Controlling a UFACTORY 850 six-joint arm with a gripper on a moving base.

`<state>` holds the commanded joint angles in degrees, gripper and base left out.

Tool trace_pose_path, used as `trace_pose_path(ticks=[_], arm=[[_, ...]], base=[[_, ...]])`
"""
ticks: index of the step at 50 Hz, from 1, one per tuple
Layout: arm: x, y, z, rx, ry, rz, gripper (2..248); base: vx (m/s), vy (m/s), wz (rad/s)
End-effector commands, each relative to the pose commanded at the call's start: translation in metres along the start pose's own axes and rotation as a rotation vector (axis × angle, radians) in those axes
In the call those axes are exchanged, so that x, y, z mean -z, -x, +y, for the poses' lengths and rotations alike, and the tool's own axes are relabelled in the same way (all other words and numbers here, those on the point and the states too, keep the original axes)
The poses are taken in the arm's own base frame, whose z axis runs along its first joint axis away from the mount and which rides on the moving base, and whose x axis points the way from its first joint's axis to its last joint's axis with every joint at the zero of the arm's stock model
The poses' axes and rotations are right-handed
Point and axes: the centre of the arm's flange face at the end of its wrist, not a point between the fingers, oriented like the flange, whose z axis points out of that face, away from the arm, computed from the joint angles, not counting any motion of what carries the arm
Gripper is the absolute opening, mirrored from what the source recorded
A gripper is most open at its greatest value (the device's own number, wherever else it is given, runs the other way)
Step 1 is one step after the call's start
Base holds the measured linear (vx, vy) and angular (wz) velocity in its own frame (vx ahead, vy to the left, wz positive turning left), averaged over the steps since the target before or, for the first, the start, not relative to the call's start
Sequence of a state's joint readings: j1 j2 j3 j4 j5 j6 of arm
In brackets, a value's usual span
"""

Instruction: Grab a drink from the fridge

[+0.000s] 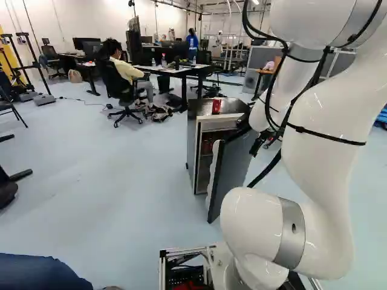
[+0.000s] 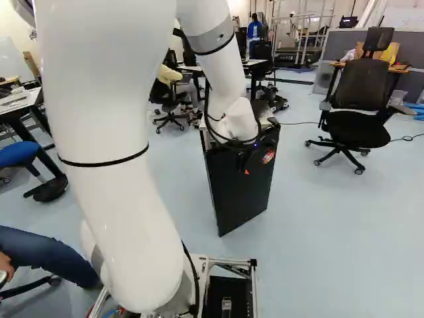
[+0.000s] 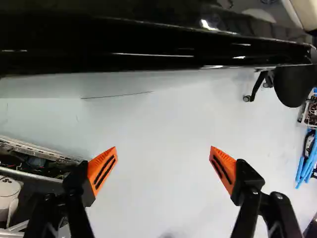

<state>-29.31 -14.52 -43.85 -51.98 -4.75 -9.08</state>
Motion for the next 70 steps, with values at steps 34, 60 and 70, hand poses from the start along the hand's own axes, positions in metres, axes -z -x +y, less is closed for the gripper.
trace_pose_path(ticks=[34, 60, 70], arm=[[-0.005, -0.021, 0.002, 0.036, 0.002, 0.021, 247], [-0.007, -0.038, -0.001, 0.065, -0.001, 0.037, 247], [-0.008, -0.045, -0.003, 0.077, -0.002, 0.043, 247]], base=[[0.000, 0.000, 0.000], [0.000, 0.000, 0.000], [0.000, 0.000, 0.000]])
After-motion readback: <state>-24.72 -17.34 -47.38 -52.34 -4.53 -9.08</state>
